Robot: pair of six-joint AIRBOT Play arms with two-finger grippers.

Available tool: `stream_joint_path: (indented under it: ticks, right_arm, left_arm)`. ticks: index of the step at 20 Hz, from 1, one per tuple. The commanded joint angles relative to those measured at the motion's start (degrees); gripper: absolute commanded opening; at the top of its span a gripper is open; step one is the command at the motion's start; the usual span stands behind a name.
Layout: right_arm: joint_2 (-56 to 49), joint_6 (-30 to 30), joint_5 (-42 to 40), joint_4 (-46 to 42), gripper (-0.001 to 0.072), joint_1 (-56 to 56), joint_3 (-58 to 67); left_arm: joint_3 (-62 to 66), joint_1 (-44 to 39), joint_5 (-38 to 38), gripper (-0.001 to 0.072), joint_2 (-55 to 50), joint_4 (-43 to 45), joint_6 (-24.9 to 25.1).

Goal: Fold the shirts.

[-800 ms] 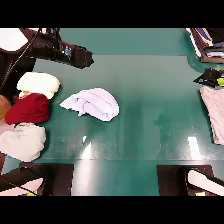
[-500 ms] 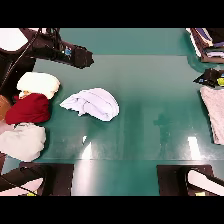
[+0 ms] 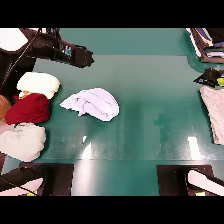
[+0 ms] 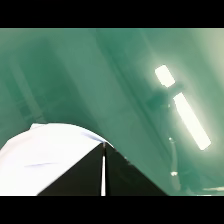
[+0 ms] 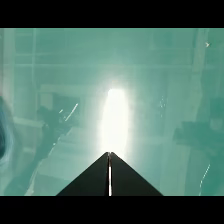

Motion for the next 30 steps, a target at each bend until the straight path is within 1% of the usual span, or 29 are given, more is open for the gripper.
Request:
stream_joint_path:
  ticks: [1, 2, 3, 4, 7, 8, 9, 11, 12, 14, 17, 20, 22, 23, 24, 25, 26, 27, 28, 30]
  right_arm:
    - [0.0, 0.0, -1.0, 0.0, 0.0019, 0.0, 0.1]
    - [0.0, 0.0, -1.0, 0.0, 0.0019, 0.0, 0.0]
    - [0.0, 0.0, -1.4, 0.1, 0.0019, 0.0, 0.1]
    - [0.0, 0.0, -2.0, 0.2, 0.0019, 0.4, 0.1]
    - [0.0, 0.0, 0.5, 1.2, 0.0019, 2.4, 0.0]
    - [0.0, 0.0, 1.7, 1.4, 0.0019, 3.4, 0.0]
    - [0.0, 0.0, 3.0, 1.4, 0.002, 4.8, 0.1]
    - [0.0, 0.0, 3.5, 1.4, 0.0019, 7.3, 0.1]
    - [0.0, 0.0, 3.4, 1.4, 0.0019, 8.5, 0.1]
    - [0.0, 0.0, 2.7, 1.4, 0.0019, 10.5, 0.1]
    - [0.0, 0.0, 2.6, 1.4, 0.0019, 12.7, 0.1]
    - [0.0, 0.0, 3.0, 1.4, 0.0019, 14.6, 0.1]
    - [0.0, 0.0, 3.4, 1.4, 0.0019, 15.5, 0.1]
    - [0.0, 0.0, 4.1, 1.4, 0.002, 15.8, 0.1]
    - [0.0, 0.0, 4.7, 1.5, 0.0019, 15.8, 0.1]
    - [0.0, 0.0, 5.6, 1.5, 0.0019, 15.8, 0.1]
    - [0.5, 0.0, 6.5, 1.2, 0.0019, 15.8, 0.1]
    - [1.3, 0.0, 6.9, 1.0, 0.0019, 15.4, 0.1]
    - [2.5, 0.0, 6.7, 1.0, 0.0019, 14.8, 0.1]
    - [5.6, 0.0, 5.4, 1.0, 0.0019, 13.2, 0.1]
  left_arm:
    - [0.0, 0.0, 1.7, 0.0025, 0.0, 0.2, 0.0]
    - [0.0, 0.0, 1.5, 0.023, 0.0, 1.5, 0.0]
    - [0.0, 0.0, 1.4, 0.0593, 0.0, 3.8, -0.2]
    - [0.0, 0.0, 1.1, 0.0655, 0.0, 7.2, -1.4]
    - [-1.6, 0.5, -1.5, 0.0657, 0.0, 22.7, -4.8]
    - [-3.6, 1.8, -1.7, 0.0658, 0.0, 23.6, -5.6]
    - [-6.8, 3.4, -1.6, 0.0658, 0.0, 22.3, -6.1]
    - [-15.4, 6.0, -0.5, 0.0658, 0.0, 16.3, -6.1]
    - [-20.3, 6.8, 1.2, 0.0659, 0.0, 12.9, -6.0]
    - [-28.4, 7.2, 5.8, 0.0658, -0.1, 9.8, -6.3]
    - [-33.6, 7.2, 12.6, 0.0658, -1.6, 3.7, -7.5]
    - [-33.6, 7.2, 17.4, 0.0657, -4.8, -3.1, -7.5]
    - [-33.5, 7.2, 20.0, 0.0656, -5.6, -4.3, -7.7]
    - [-33.0, 7.2, 20.9, 0.0574, -5.5, -4.3, -9.0]
    - [-31.9, 7.2, 20.9, 0.0294, -5.4, -4.3, -9.0]
    - [-30.5, 7.2, 20.8, 0.0057, -5.0, -4.2, -8.7]
    - [-28.6, 7.2, 20.5, 0.0029, -4.5, -4.1, -8.4]
    - [-26.3, 7.2, 19.8, 0.0021, -3.9, -4.1, -8.3]
    - [-23.6, 7.1, 19.5, 0.0021, -2.8, -4.1, -7.9]
    - [-16.9, 6.1, 19.3, 0.0021, -0.1, -4.4, -5.3]
